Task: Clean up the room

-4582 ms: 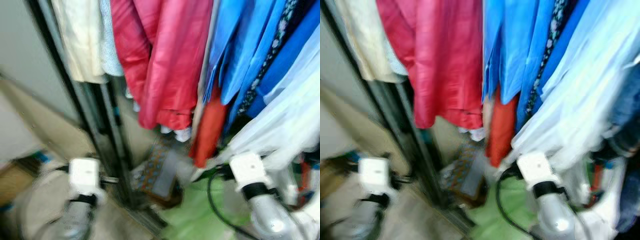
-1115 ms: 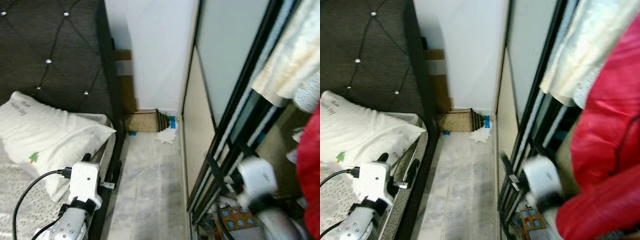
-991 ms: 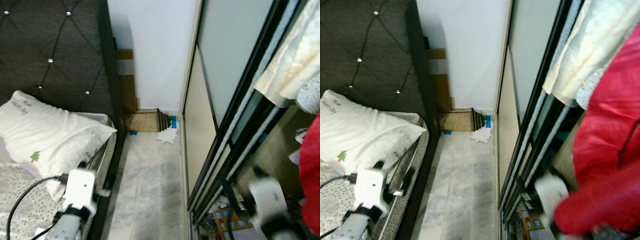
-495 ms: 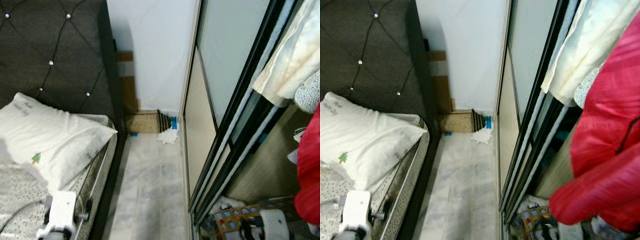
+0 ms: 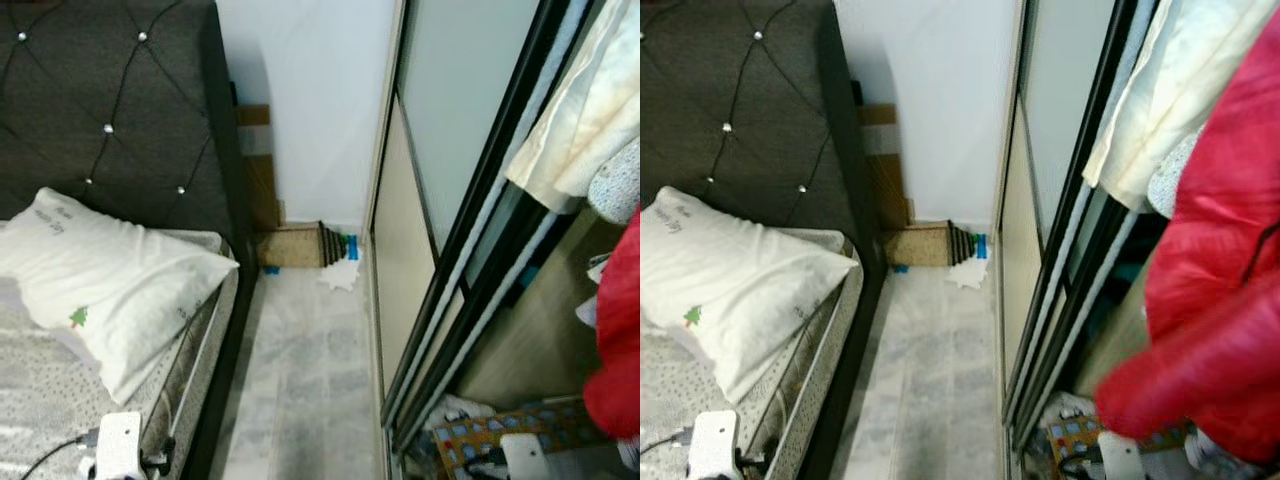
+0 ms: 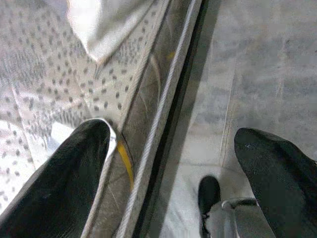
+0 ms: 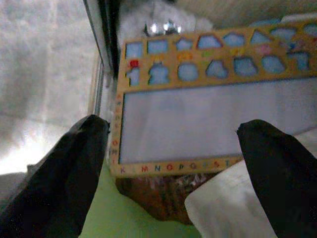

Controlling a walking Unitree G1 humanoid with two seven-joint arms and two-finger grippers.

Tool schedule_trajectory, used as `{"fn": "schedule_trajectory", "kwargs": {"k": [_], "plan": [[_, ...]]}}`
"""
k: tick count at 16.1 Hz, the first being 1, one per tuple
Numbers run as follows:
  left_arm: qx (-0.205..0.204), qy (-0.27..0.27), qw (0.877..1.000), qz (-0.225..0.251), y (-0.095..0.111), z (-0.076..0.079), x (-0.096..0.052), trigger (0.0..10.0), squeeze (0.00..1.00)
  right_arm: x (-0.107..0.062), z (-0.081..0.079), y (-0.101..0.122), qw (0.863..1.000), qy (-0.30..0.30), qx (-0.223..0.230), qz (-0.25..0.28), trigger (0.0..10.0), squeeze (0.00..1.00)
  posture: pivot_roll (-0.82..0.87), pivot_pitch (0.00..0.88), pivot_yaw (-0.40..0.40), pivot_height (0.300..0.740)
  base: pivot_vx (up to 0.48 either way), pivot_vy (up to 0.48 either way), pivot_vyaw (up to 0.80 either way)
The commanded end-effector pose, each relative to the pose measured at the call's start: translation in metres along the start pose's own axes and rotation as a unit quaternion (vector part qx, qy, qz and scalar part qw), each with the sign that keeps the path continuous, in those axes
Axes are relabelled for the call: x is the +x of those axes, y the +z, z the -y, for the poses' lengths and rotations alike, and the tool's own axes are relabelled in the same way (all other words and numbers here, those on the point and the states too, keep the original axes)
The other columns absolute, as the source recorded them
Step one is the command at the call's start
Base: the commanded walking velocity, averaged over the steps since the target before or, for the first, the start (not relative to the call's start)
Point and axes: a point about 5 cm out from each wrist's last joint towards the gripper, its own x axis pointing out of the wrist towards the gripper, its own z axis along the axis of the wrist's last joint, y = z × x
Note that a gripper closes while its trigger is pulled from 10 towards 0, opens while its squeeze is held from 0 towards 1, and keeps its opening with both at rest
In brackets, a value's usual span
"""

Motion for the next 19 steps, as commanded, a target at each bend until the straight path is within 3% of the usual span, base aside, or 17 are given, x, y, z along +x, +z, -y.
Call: {"fn": "schedule_trajectory", "kwargs": {"k": [1,3,6,7,13,19], "plan": [[-0.009,0.014,1.000,-0.019,-0.008,-0.008,0.001,10.0,0.00,-0.002,0.003,-0.011,1.000,-0.011,-0.002,-0.020,10.0,0.00,-0.01,0.000,-0.014,0.740,0.000,0.000,0.00],[-0.014,0.018,0.998,-0.058,-0.018,-0.005,0.007,10.0,0.00,-0.001,0.000,-0.018,0.999,-0.018,0.004,-0.043,10.0,0.00,0.00,0.000,-0.010,0.740,0.000,0.000,0.00],[-0.005,0.000,0.997,-0.081,-0.020,0.004,0.012,10.0,0.00,0.004,-0.006,-0.010,0.998,-0.029,0.024,-0.055,10.0,0.00,0.00,0.000,-0.004,0.740,0.000,0.000,0.00],[0.003,-0.018,0.995,-0.102,-0.021,0.015,0.016,10.0,0.00,0.006,-0.010,-0.004,0.998,-0.025,0.013,-0.053,10.0,0.00,0.00,0.000,-0.003,0.740,0.000,0.000,0.00],[0.047,-0.034,0.988,-0.145,-0.031,0.021,0.015,10.0,0.00,0.016,-0.049,0.030,0.999,0.025,-0.039,-0.015,10.0,0.00,-0.01,0.000,-0.008,0.740,0.000,0.000,0.67],[0.058,-0.044,0.986,-0.153,-0.035,0.027,0.014,10.0,0.00,0.014,-0.028,0.025,0.998,0.008,-0.059,-0.017,10.0,0.00,-0.02,0.000,-0.017,0.740,0.000,0.000,0.00]]}}
